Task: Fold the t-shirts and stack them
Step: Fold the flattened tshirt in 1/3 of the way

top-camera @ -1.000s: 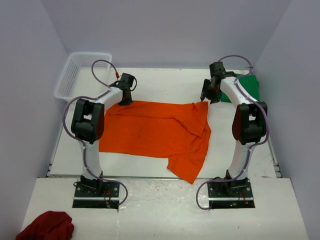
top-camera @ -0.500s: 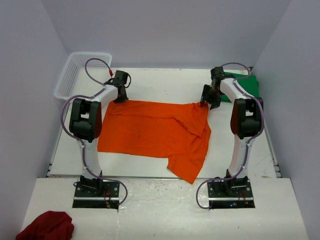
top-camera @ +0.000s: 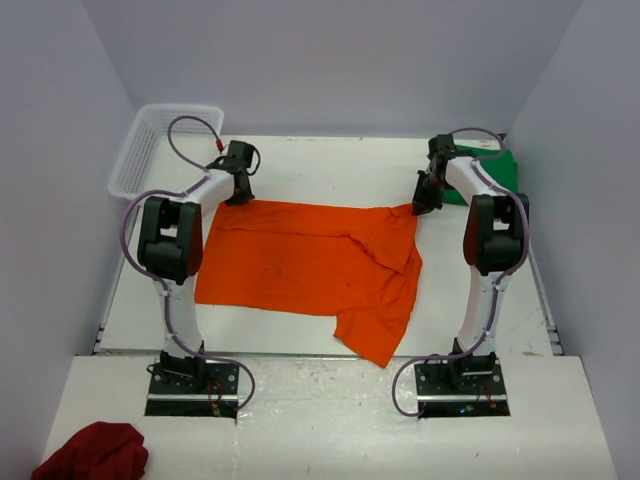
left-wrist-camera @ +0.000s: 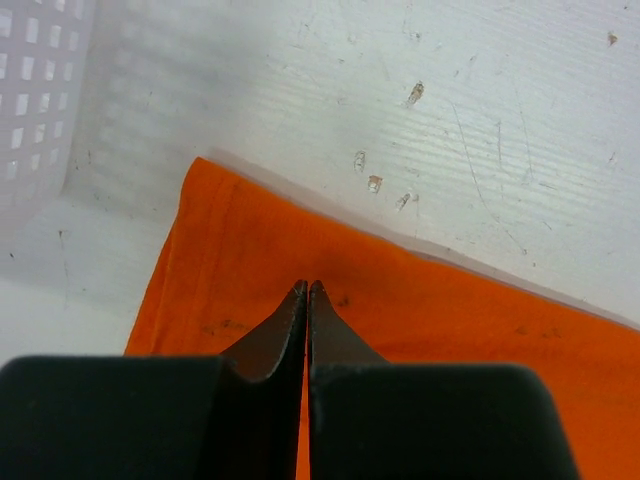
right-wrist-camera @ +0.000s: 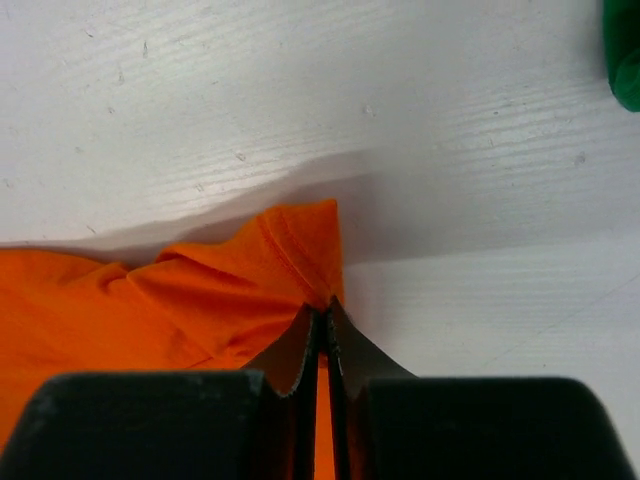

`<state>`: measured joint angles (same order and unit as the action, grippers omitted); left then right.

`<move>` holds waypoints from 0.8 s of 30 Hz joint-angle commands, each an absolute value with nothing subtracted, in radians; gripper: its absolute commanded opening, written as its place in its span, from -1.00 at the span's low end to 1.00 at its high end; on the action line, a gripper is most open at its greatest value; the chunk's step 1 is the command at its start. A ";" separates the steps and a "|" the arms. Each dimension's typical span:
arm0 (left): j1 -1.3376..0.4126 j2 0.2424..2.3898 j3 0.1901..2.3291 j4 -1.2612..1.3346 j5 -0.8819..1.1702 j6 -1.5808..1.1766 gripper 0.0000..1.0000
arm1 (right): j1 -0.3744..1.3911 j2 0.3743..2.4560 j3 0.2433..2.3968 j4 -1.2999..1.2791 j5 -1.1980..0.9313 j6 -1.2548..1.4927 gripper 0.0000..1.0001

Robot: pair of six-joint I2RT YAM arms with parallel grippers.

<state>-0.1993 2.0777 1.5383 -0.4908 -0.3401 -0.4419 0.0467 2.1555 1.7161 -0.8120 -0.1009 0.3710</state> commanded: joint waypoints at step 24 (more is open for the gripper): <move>-0.074 2.220 1.602 -0.517 -0.388 -0.482 -1.00 | 0.015 2.019 1.589 -0.752 0.024 0.442 -1.00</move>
